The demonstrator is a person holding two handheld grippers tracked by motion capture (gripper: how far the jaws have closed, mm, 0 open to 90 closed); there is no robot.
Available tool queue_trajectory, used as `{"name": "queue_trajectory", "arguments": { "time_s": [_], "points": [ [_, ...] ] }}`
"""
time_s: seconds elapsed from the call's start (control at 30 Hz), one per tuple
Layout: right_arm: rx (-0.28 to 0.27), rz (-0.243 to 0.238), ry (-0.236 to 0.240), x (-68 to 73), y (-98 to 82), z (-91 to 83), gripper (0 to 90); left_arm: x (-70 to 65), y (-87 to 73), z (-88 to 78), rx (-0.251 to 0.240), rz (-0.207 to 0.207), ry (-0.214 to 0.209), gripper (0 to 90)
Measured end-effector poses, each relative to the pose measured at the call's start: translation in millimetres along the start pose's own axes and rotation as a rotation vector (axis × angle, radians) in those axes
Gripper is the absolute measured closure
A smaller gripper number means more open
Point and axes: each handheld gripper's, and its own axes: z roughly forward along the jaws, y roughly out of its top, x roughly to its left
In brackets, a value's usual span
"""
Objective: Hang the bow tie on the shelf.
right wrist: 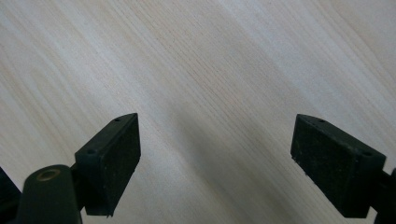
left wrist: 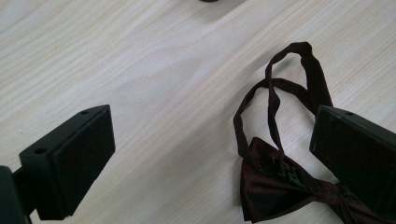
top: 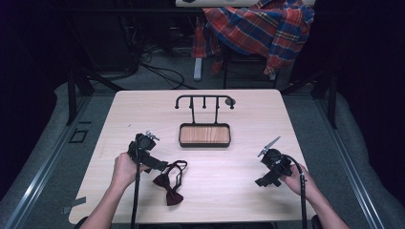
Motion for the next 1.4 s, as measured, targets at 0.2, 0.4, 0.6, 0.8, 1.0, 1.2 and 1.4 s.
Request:
{"name": "queue_trajectory", "arguments": {
  "time_s": [0.2,0.4,0.6,0.8,1.0,1.2,1.4],
  "points": [
    [0.008,-0.009,0.005,0.6,0.6,0.4,15.8,3.0,0.1,5.4,0.017,-0.007,-0.02,0.3],
    [0.007,-0.016,0.005,0.8,3.6,0.8,15.8,1.2,-0.1,8.8,0.027,0.003,-0.03,0.3],
    [0.028,-0.04,-0.001,2.3,4.3,2.7,15.9,2.3,-0.1,8.8,0.03,0.004,-0.03,0.3],
    [0.022,-0.033,-0.003,2.0,2.9,0.9,15.8,-3.0,3.0,10.1,0.037,0.031,-0.045,0.3],
    [0.025,-0.034,-0.004,3.7,3.0,1.8,15.9,-9.6,6.0,13.0,0.049,0.054,-0.057,2.7],
    [0.031,-0.041,-0.008,4.4,2.5,0.9,15.8,-17.6,11.1,18.6,0.056,0.072,-0.056,6.3],
    [0.034,-0.051,-0.016,7.8,2.3,-0.2,15.8,-22.0,15.8,24.0,0.068,0.079,-0.051,15.5]
  ]
}}
